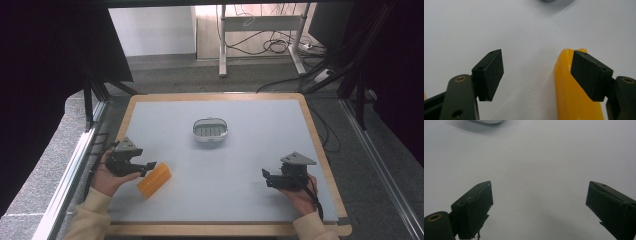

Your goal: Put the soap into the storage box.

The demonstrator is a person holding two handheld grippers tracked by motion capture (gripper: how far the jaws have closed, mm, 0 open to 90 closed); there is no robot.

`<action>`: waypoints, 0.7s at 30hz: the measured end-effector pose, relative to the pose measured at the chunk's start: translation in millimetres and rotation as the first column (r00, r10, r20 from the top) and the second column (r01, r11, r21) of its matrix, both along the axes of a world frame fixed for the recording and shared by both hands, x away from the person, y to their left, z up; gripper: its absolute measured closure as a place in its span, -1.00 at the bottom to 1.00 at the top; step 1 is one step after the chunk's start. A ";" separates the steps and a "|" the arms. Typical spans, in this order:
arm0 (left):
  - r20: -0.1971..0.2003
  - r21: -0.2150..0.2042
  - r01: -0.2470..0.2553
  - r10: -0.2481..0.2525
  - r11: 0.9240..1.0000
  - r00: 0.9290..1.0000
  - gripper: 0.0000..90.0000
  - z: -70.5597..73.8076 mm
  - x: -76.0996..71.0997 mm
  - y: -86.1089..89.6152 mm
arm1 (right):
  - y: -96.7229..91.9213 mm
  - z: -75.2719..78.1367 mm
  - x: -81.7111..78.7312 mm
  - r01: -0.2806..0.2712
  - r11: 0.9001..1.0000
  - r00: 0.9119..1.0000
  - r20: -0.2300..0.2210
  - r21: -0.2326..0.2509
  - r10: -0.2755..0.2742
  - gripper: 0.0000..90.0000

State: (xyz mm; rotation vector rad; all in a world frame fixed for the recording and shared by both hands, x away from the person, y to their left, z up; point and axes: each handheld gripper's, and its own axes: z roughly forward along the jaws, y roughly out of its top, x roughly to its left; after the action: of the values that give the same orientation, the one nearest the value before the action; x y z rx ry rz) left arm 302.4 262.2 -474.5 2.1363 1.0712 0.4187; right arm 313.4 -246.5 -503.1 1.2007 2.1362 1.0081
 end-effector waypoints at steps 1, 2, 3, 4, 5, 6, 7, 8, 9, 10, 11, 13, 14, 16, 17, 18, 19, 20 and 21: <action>0.000 0.000 0.000 0.000 1.000 1.000 -0.42 0.0 0.0 0.0 | 0.0 0.0 0.0 0.000 1.000 1.000 0.000 0.000 0.000 -0.83; -0.001 -0.003 -0.002 0.002 1.000 1.000 -0.42 -0.2 -0.3 0.8 | -0.6 -1.2 0.1 -0.001 1.000 1.000 0.002 -0.011 0.001 -0.83; -0.005 -0.005 -0.005 0.005 1.000 1.000 -0.42 -0.5 -0.6 1.8 | -0.9 -1.8 0.2 0.000 1.000 1.000 0.002 -0.011 0.000 -0.82; -0.008 -0.004 -0.009 0.009 1.000 1.000 -0.42 -1.1 -0.8 2.6 | -1.5 -1.8 0.3 0.002 1.000 1.000 0.002 -0.008 -0.002 -0.82; -0.014 -0.006 -0.015 0.015 1.000 1.000 -0.42 -1.7 -1.5 4.0 | -2.5 -0.9 0.2 0.009 1.000 1.000 0.010 0.011 -0.009 -0.79; -0.016 -0.006 -0.018 0.017 1.000 1.000 -0.42 -2.1 -1.6 4.5 | -2.8 -0.2 0.0 0.013 1.000 1.000 0.011 0.020 -0.013 -0.78; -0.020 -0.002 -0.018 0.018 1.000 1.000 -0.42 -2.0 -1.8 5.0 | -3.0 0.4 -0.1 0.016 0.999 1.000 0.014 0.029 -0.017 -0.78; -0.020 -0.002 -0.018 0.018 1.000 1.000 -0.42 -2.0 -1.8 5.0 | -2.9 0.6 -0.4 0.019 0.999 1.000 0.018 0.029 -0.019 -0.77; -0.020 -0.001 -0.019 0.019 1.000 1.000 -0.42 -1.7 -1.9 5.0 | -2.9 0.6 -0.4 0.019 0.999 1.000 0.018 0.029 -0.019 -0.77; -0.019 -0.003 -0.020 0.020 1.000 1.000 -0.42 -1.6 -2.0 4.6 | -2.7 0.5 -1.0 0.018 0.999 1.000 0.021 0.028 -0.018 -0.77; -0.018 -0.002 -0.021 0.021 1.000 1.000 -0.42 -1.5 -2.0 4.3 | -3.0 0.5 -1.6 0.015 1.000 1.000 0.021 0.026 -0.016 -0.77; -0.017 -0.001 -0.020 0.020 1.000 1.000 -0.42 -1.2 -2.0 3.8 | -3.3 0.1 -2.3 0.013 1.000 1.000 0.021 0.027 -0.014 -0.75; -0.018 0.000 -0.019 0.019 1.000 1.000 -0.42 -1.1 -2.0 3.7 | -3.6 0.0 -2.7 0.012 1.000 1.000 0.023 0.028 -0.012 -0.74; -0.020 0.001 -0.016 0.016 1.000 1.000 -0.42 -1.1 -2.0 3.8 | -4.2 -0.6 -3.2 0.016 1.000 1.000 0.024 0.026 -0.017 -0.74; -0.023 0.003 -0.009 0.009 1.000 1.000 -0.42 -0.7 -2.0 4.4 | -4.7 -0.9 -3.0 0.017 1.000 1.000 0.024 0.026 -0.017 -0.73; -0.026 0.008 0.001 0.000 1.000 1.000 -0.42 0.6 -2.4 5.6 | -5.0 -1.5 -2.4 0.020 0.999 1.000 0.023 0.031 -0.021 -0.73; -0.025 0.007 0.000 0.000 1.000 1.000 -0.42 1.5 -2.9 6.5 | -4.2 -1.5 -2.2 0.026 0.999 0.999 0.023 0.026 -0.027 -0.73; -0.022 0.003 -0.002 0.002 1.000 1.000 -0.42 2.4 -3.3 7.8 | -4.2 -1.5 -2.2 0.026 0.999 0.999 0.023 0.026 -0.027 -0.73; -0.023 -0.004 -0.005 0.005 1.000 1.000 -0.42 3.6 -3.8 9.7 | -3.9 -1.5 -2.1 0.024 0.999 0.999 0.027 0.023 -0.024 -0.72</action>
State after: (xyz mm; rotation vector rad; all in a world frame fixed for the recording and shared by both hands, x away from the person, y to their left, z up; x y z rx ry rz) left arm 298.6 271.9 -470.9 2.1402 1.0899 0.3952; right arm 311.3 -250.4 -504.6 1.2139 2.0902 1.0345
